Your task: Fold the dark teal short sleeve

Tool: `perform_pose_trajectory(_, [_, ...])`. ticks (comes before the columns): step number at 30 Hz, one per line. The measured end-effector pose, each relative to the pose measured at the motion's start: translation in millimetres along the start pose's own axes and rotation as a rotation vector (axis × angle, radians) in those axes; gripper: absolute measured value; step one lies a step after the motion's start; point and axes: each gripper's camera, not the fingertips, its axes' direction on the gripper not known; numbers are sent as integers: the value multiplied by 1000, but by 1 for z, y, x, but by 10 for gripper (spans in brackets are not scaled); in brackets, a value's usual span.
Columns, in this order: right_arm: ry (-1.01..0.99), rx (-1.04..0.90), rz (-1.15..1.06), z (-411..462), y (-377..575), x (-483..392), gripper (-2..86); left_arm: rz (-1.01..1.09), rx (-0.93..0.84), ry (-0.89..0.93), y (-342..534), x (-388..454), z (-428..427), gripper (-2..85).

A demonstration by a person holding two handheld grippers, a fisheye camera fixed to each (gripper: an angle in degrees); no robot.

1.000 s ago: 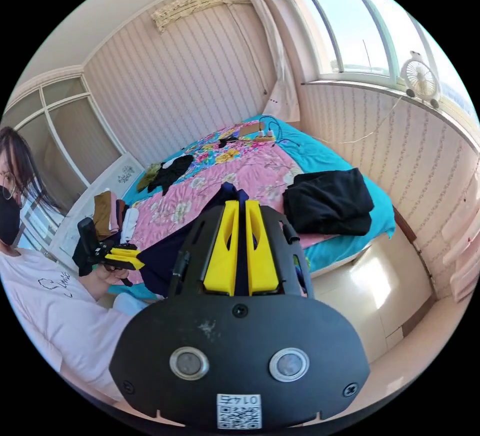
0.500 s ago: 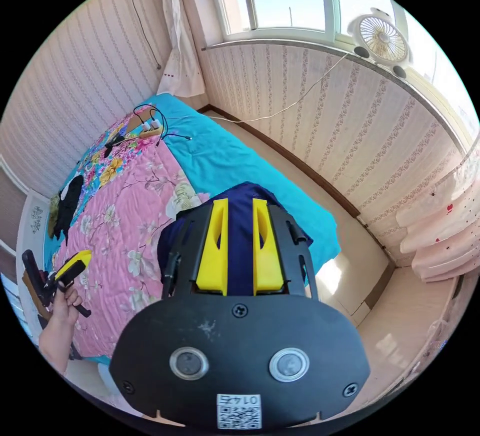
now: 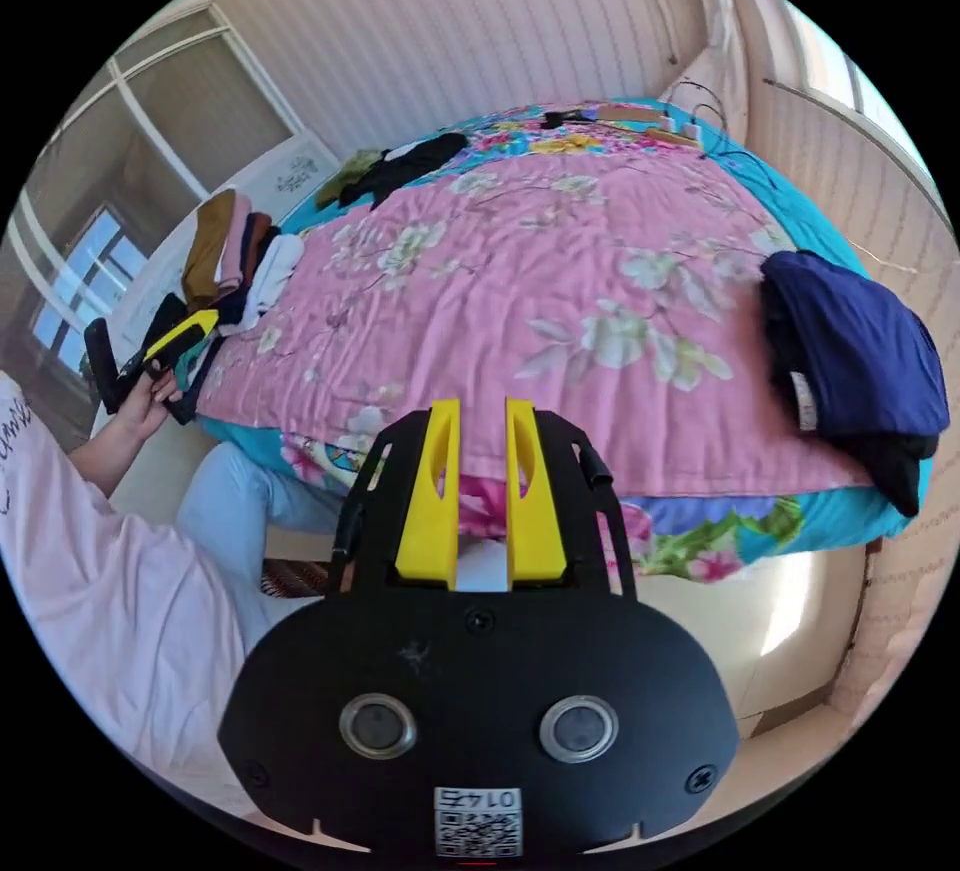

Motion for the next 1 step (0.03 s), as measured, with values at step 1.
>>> perform_pose_trajectory(1, [-22,-3,-117,7,-6,-54,82,-32,0,-50,19,-23,-24,59])
